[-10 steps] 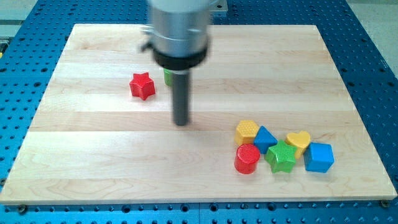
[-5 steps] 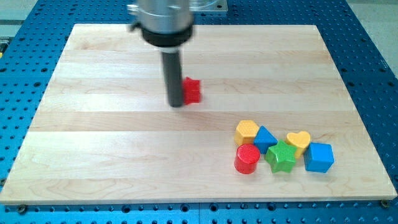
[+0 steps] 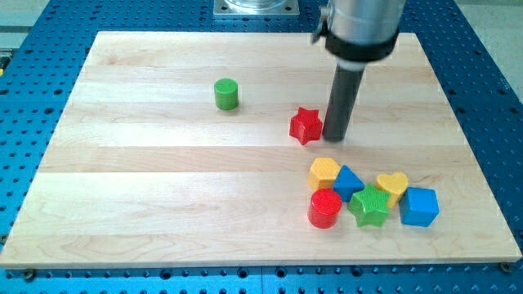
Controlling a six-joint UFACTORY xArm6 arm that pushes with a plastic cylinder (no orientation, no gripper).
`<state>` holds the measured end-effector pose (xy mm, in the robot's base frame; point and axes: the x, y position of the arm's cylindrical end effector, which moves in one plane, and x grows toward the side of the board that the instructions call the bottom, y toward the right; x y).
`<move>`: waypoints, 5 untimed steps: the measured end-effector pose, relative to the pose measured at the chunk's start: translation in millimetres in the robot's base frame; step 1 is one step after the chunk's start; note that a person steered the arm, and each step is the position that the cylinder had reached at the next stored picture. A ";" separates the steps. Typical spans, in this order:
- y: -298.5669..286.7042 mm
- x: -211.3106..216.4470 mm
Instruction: Slide the red star into the hexagon
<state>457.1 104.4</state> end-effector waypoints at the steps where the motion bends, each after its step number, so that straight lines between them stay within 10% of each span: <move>1: 12.7 -60.0; 2: -42.3 -54.9; 3: -47.0 39.3; 5: -94.0 3.0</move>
